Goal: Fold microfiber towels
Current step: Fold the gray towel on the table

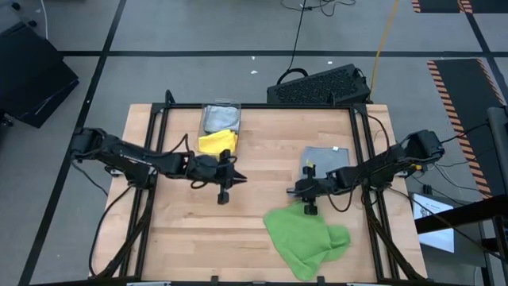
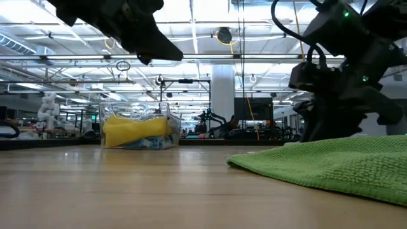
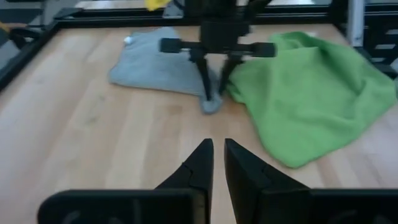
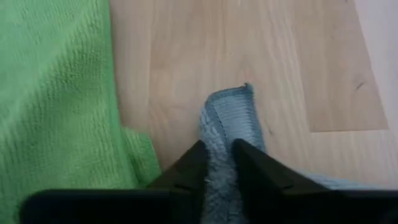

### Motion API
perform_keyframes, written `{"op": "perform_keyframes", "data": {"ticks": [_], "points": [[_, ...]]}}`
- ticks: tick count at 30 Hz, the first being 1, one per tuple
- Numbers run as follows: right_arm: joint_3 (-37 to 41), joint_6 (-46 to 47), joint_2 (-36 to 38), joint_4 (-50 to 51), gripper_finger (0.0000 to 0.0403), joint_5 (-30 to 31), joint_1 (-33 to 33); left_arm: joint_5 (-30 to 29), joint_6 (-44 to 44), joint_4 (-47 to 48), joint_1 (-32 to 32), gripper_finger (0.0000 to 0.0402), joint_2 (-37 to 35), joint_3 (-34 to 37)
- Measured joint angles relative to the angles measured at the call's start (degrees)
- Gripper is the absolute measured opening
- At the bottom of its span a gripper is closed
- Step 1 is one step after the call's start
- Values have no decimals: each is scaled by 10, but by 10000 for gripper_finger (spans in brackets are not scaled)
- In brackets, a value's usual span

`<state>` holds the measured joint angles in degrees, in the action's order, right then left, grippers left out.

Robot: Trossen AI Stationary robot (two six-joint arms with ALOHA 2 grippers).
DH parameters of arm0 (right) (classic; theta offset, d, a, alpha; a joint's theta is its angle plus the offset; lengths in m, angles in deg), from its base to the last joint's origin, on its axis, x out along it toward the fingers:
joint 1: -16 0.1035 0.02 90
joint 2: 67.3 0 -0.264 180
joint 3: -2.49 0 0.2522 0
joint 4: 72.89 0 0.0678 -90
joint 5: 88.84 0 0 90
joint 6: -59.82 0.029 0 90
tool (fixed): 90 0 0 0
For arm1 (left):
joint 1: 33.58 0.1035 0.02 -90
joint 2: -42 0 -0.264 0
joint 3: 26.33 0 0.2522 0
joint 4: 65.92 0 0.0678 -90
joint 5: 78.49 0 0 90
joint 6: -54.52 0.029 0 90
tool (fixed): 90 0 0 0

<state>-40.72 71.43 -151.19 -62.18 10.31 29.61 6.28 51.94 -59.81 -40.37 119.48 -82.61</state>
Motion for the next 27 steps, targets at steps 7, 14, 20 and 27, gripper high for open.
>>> {"op": "perform_keyframes", "data": {"ticks": [7,14,20,27], "points": [[-3,-8,69,-59,17,-4,0,-73,-37,-3,-68,42,9,0],[-9,-8,142,-223,5,-3,0,-188,-49,-57,-109,42,49,2],[-8,-25,159,-343,12,-2,0,-185,-29,-169,-115,60,116,1],[-8,-65,159,-408,14,-1,0,-190,-10,-267,-115,154,161,1]]}}
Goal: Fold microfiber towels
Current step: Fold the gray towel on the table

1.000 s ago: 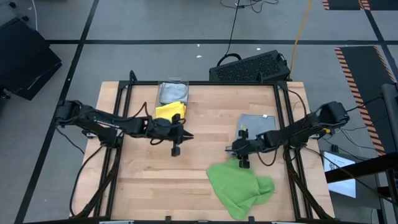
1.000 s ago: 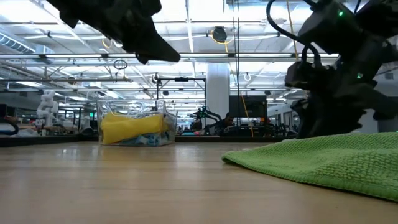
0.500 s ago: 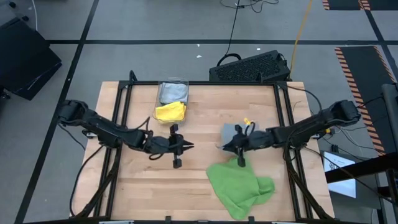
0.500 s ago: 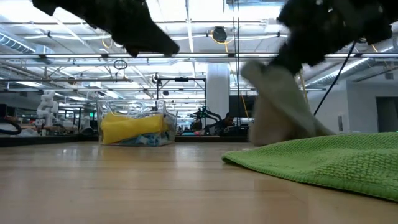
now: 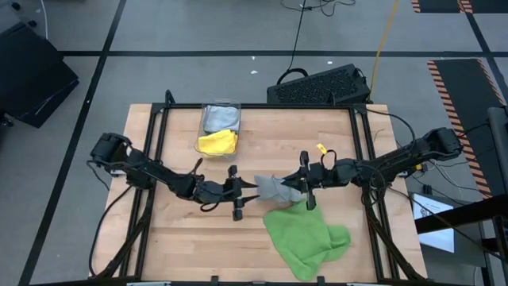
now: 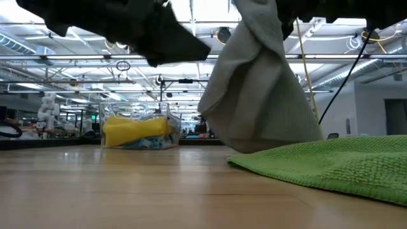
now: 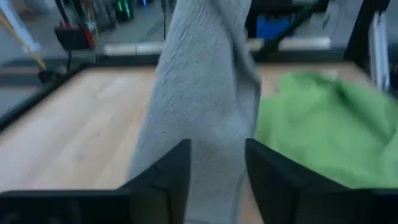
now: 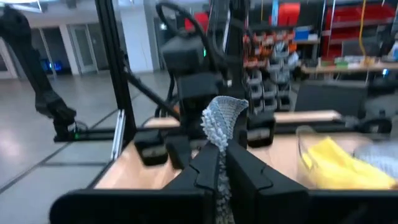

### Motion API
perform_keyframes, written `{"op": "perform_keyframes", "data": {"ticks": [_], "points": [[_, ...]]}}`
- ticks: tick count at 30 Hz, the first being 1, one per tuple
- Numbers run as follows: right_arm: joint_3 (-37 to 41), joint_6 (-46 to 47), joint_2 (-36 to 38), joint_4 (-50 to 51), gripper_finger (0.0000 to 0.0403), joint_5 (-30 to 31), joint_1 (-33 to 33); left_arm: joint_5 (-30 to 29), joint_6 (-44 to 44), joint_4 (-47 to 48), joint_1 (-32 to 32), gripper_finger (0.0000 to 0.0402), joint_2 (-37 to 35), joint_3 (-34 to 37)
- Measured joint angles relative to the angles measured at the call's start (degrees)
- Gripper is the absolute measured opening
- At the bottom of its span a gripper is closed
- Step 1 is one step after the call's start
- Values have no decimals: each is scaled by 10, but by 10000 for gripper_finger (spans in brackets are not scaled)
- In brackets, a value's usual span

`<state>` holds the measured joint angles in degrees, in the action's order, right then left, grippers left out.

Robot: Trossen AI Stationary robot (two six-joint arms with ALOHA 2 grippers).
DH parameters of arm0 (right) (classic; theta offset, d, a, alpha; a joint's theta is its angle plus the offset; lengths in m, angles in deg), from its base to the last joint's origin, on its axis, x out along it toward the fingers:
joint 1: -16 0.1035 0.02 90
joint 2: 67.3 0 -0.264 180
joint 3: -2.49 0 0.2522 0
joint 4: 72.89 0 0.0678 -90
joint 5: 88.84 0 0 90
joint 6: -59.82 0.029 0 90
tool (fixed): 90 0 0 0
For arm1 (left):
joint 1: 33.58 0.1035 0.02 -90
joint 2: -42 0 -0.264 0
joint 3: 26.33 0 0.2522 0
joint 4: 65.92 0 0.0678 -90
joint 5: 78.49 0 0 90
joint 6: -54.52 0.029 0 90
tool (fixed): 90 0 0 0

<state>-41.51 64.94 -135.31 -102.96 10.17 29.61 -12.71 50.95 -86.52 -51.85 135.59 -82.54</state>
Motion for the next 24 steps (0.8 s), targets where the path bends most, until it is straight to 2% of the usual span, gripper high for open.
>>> {"op": "perform_keyframes", "data": {"ticks": [4,7,10,14,16,18,20,24], "points": [[0,-21,0,-42,15,3,0,-27,42,-35,0,202,10,0],[0,-44,0,-82,15,3,0,-48,80,-40,2,224,25,-2],[0,-64,0,-113,15,2,0,-85,125,-49,0,234,48,0],[0,-75,0,-130,15,2,0,-192,168,-87,3,236,75,0],[0,-77,0,-130,15,2,0,-217,186,-92,8,233,80,-1],[0,-78,0,-129,15,2,0,-225,196,-92,12,214,81,-1],[0,-78,0,-129,15,0,0,-225,206,-94,15,174,80,-1],[0,-78,0,-127,15,0,0,-220,259,-108,8,49,72,-1]]}}
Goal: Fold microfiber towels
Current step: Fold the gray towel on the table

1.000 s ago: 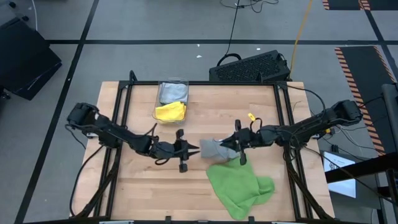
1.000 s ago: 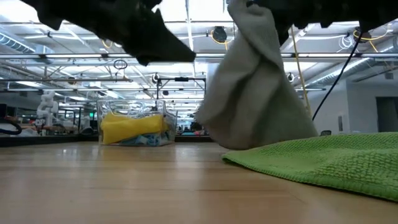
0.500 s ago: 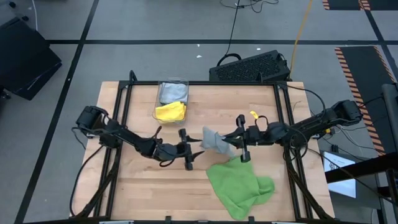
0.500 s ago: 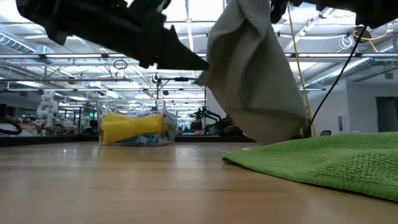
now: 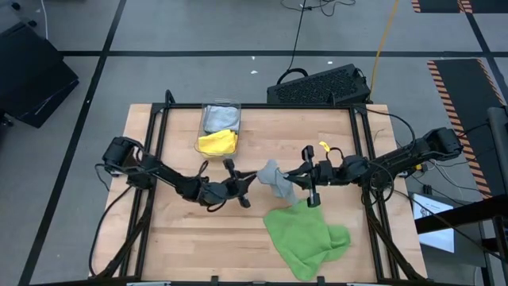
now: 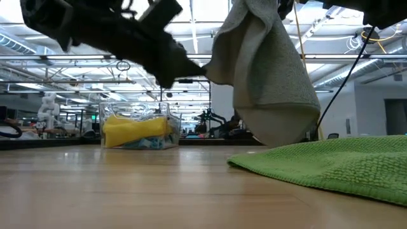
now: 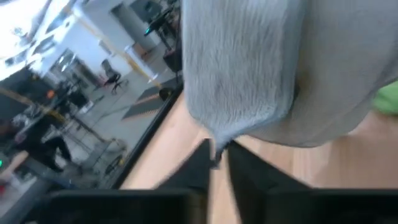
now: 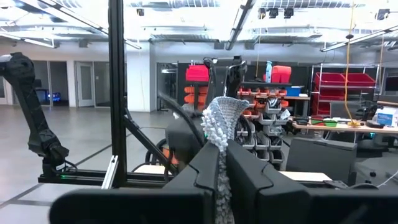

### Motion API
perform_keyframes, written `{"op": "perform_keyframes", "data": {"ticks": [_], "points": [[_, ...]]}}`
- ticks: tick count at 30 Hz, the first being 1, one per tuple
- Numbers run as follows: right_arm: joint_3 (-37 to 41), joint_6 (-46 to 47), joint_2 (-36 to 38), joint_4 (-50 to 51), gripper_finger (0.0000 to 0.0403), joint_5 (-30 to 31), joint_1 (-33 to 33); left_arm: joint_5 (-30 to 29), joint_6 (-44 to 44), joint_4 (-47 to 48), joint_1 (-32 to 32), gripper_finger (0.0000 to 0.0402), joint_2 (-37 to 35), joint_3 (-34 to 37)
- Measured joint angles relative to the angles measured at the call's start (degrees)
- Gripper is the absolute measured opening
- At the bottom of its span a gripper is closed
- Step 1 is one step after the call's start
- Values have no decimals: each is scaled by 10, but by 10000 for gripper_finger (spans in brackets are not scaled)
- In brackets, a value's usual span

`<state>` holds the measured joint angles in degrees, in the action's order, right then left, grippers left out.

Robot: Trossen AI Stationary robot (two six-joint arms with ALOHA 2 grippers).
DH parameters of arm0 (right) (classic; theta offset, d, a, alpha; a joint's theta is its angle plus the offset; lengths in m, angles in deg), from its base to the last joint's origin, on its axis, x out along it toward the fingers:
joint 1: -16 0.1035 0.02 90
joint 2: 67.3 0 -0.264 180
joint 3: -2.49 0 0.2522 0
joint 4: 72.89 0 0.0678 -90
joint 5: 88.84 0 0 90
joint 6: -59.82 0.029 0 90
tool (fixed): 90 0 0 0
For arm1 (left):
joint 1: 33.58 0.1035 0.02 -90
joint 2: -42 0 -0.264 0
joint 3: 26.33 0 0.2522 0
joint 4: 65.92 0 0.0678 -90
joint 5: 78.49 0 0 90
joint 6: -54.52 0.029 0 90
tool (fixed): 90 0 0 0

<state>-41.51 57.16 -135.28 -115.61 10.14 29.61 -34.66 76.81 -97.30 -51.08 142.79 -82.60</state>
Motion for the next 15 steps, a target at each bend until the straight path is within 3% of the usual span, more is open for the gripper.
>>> {"op": "perform_keyframes", "data": {"ticks": [2,6,10,15], "points": [[0,1,0,7,15,0,0,16,13,-3,-4,16,-12,0],[0,6,0,33,15,8,0,21,16,45,-6,12,-53,0],[0,19,0,67,23,78,12,24,0,121,-11,6,-96,0],[0,22,0,134,79,120,31,24,-34,198,-9,4,-126,0]]}}
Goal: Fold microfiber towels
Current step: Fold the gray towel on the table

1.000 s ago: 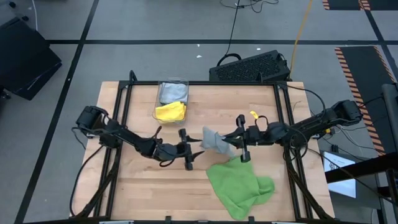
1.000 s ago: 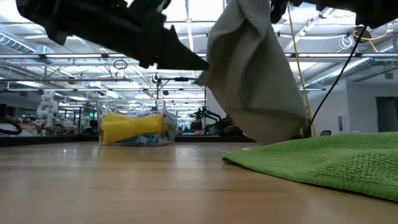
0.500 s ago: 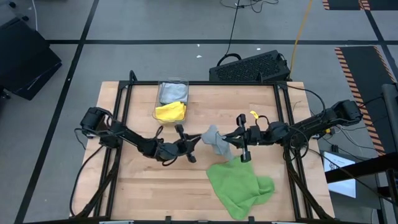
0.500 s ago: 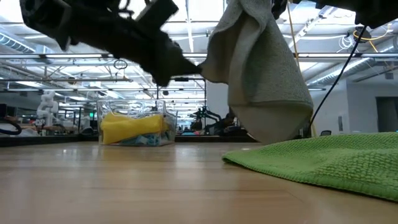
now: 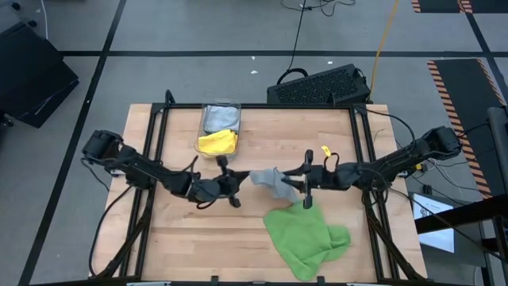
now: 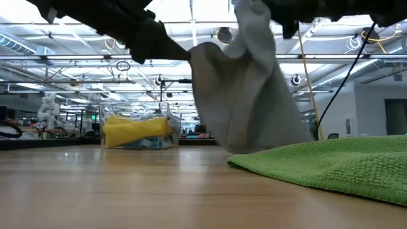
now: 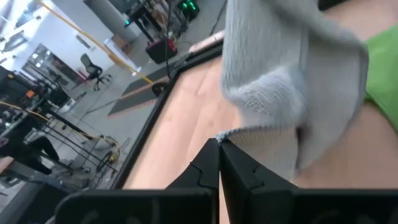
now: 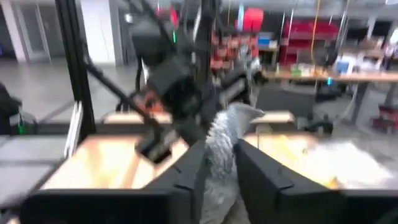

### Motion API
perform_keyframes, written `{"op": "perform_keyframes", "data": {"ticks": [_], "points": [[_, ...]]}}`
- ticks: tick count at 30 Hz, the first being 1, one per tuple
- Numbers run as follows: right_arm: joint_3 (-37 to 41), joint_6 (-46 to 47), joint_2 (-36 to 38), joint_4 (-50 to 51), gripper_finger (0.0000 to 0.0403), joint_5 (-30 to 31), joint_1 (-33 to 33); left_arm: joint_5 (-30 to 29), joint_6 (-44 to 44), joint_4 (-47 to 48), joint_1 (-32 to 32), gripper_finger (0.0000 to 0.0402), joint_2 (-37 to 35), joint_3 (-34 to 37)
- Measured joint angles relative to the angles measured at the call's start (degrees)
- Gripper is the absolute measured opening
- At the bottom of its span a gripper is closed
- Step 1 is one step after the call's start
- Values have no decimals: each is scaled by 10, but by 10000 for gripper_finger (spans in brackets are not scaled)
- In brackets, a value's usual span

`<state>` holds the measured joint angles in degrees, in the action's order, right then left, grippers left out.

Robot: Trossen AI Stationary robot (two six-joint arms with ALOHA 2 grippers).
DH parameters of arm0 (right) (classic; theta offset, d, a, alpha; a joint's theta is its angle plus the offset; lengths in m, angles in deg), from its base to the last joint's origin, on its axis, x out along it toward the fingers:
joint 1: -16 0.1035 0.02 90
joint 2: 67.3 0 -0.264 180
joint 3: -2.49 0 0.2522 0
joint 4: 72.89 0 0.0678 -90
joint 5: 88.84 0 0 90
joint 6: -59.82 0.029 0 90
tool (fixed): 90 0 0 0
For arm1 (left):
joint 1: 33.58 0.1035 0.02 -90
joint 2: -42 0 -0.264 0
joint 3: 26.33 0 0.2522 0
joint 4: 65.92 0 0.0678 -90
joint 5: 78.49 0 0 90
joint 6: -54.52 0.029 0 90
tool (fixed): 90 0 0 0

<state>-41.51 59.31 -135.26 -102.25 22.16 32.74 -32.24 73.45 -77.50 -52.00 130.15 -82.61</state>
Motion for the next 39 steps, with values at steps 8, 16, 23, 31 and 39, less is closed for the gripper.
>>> {"op": "perform_keyframes", "data": {"ticks": [8,16,23,31,39], "points": [[0,228,0,284,199,-17,45,5,-22,12,5,4,-6,0],[0,381,-25,353,236,75,118,52,-46,12,24,3,-5,0],[-7,371,-153,220,225,156,186,82,-67,13,39,3,-6,0],[-110,371,-281,319,215,226,210,83,-75,12,43,4,-5,0],[-194,336,-333,476,215,270,232,81,-73,12,43,7,-5,0]]}}
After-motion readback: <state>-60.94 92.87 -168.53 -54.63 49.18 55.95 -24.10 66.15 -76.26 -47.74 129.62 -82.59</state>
